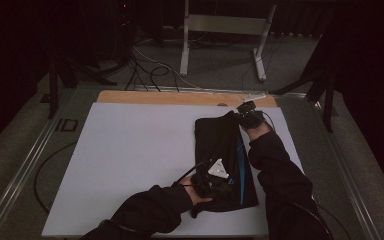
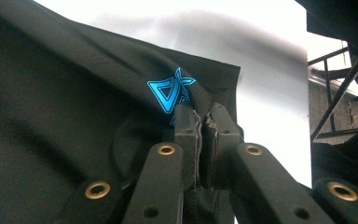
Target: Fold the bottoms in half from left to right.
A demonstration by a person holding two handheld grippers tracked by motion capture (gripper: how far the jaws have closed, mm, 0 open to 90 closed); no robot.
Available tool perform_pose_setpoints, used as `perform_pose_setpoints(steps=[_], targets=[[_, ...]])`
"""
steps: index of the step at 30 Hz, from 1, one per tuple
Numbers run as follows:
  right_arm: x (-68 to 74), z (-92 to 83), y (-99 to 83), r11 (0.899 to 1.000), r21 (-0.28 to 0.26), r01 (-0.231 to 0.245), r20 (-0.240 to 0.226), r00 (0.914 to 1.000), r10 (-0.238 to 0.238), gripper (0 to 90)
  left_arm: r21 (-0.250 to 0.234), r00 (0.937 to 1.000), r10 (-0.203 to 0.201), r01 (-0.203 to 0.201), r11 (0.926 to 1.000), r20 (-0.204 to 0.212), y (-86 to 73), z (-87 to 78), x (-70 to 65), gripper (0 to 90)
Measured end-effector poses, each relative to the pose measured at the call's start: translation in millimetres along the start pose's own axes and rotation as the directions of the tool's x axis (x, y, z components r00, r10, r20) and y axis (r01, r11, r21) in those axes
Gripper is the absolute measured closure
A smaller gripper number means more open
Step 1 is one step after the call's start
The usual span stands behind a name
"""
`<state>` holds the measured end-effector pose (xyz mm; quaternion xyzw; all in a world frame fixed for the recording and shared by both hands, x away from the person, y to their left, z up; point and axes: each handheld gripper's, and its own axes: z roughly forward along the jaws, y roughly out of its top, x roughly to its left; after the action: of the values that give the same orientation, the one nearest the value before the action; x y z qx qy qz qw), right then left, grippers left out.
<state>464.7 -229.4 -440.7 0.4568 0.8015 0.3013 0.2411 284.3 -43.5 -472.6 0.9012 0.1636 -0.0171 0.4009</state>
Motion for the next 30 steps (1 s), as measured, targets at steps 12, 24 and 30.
perform_pose_setpoints(steps=[12,24,30], targets=[[-2.8,16.5,-10.6,1.0,0.027,-0.014,0.013,0.9998,0.013,89.8,0.007,0.9998,-0.017,0.017,0.9998,0.01,2.1,15.5,2.2,83.3],[-4.2,13.0,-22.3,0.996,0.069,-0.053,-0.039,0.9977,0.056,35.4,-0.051,0.9978,-0.042,0.045,0.9977,0.05,-7.0,-11.8,2.1,31.4],[-6.6,1.0,-28.0,0.997,0.025,-0.076,-0.092,0.9927,0.078,13.9,-0.072,0.9973,-0.041,0.046,0.9964,0.061,-14.5,-31.4,7.5,2.8]])
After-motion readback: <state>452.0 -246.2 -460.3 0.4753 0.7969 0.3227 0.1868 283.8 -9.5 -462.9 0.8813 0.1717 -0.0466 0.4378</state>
